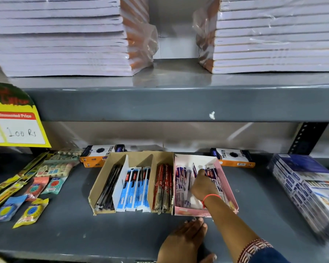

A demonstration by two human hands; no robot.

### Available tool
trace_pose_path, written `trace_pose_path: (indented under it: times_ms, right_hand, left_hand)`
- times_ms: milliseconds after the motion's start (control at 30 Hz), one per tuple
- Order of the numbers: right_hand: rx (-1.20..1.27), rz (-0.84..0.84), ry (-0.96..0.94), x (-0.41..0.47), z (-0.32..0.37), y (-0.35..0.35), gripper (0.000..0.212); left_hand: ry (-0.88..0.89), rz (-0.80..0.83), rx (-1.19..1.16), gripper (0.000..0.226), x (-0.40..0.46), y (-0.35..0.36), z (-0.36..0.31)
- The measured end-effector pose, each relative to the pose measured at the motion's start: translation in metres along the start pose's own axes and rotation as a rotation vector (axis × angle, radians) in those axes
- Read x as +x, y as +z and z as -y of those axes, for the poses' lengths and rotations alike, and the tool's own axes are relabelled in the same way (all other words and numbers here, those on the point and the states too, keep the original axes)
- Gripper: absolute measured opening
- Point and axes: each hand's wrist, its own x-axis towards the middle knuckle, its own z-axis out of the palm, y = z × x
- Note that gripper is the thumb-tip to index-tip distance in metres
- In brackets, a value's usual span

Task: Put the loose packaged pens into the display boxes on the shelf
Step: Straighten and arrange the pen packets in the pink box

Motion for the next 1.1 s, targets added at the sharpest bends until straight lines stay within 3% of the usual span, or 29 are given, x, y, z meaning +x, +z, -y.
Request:
trace_pose_path:
  times_ms: [100, 200, 333, 433, 533, 600, 700, 833, 1100]
  right_hand:
    - [-0.032, -0.046, 0.020, -0.002, -0.005, -0.012, 0.058]
    - [-0.241, -0.063, 0.006, -0.004, -0.006, -0.018, 0.042]
    - [-0.279, -0.075, -0.015, -0.008, -0.001, -0.015, 0.035]
    - [-0.291, -0.114, -0.027, -0.014, 0.004, -0.014, 0.037]
    - [-0.272, -0.154, -0.103, -0.015, 0.007, -0.011, 0.038]
    - [-0.138, -0.069, -0.113, -0.015, 0.010, -0.005, 0.035]
    - [-0.023, 0.020, -0.052, -0.017, 0.015, 0.003, 0.047]
    - [-0.063, -0.035, -0.037, -0.016, 0.014, 0.005, 0.058]
    - [-0.106, -0.088, -0.070, -0.018, 0.011, -0.002, 0.053]
  left_hand:
    - [0.000, 0.025, 0.003, 0.039, -0.001, 0.003, -0.002]
    - [-0.007, 0.057, -0.014, 0.044, -0.002, 0.002, -0.002]
    - [-0.031, 0.077, -0.005, 0.063, -0.001, -0.006, -0.003]
    - [-0.037, 0.087, -0.024, 0.052, -0.001, -0.007, -0.004]
    - [-0.056, 0.117, -0.061, 0.055, -0.002, -0.007, -0.005]
    - [-0.060, 0.131, -0.060, 0.057, -0.002, -0.009, -0.006]
    - [-0.052, 0.123, -0.031, 0.054, 0.001, -0.011, -0.006]
    - [-0.059, 0.101, -0.032, 0.059, 0.003, -0.012, -0.005]
    - [-0.070, 0.163, -0.102, 0.057, 0.001, -0.011, -0.007]
